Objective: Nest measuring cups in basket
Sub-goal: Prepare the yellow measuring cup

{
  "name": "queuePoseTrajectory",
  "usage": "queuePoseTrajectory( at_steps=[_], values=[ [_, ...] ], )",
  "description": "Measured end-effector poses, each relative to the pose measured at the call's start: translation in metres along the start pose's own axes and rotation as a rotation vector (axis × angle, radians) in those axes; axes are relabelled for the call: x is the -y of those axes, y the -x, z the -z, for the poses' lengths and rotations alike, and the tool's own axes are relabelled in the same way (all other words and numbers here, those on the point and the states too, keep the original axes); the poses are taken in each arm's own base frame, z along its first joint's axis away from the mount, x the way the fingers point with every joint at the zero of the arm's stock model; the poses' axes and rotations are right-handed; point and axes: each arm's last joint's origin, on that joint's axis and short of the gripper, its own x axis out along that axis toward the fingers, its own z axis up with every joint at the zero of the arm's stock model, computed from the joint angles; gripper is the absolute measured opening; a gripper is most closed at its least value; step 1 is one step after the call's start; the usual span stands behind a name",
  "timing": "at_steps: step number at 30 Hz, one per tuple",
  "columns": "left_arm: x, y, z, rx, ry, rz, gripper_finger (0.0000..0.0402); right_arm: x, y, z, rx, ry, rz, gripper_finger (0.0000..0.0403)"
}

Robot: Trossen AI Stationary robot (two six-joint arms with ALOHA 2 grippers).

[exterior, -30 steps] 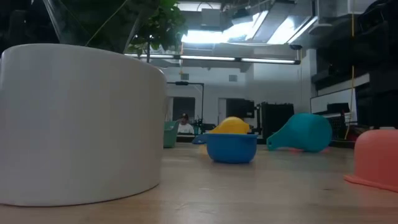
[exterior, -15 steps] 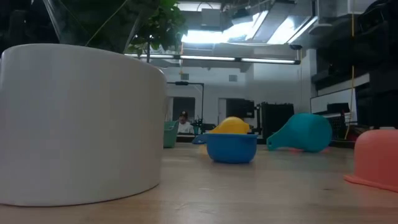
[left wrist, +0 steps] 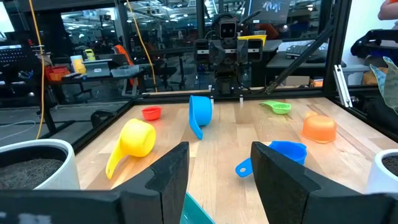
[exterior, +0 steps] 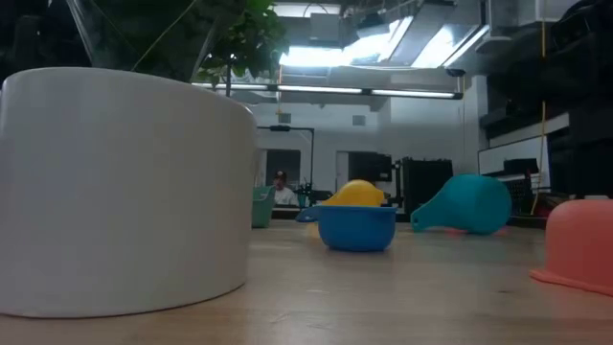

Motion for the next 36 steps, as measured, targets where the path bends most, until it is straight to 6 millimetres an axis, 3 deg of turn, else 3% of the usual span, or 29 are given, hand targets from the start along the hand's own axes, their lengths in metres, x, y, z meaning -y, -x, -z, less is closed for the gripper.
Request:
queuePoseTrajectory(
  at_steps=[9,20,25,36],
  values=[
    [0.0,0.0,0.0,0.0,0.0,0.0,0.0166,0.002,0.0,-0.008,0.089,-0.178,0.039,0.0169],
    [0.0,0.0,0.0,0.0,0.0,0.0,0.0166,0.007,0.004,-0.027,0.175,-0.187,0.144,0.0169],
    [0.0,0.0,0.0,0.0,-0.001,0.0,0.0166,0.011,0.005,-0.049,0.121,-0.184,0.187,0.0169],
    [0.0,0.0,0.0,0.0,-0.001,0.0,0.0166,0.03,-0.012,-0.086,-0.228,-0.253,0.356,0.0169]
  ],
)
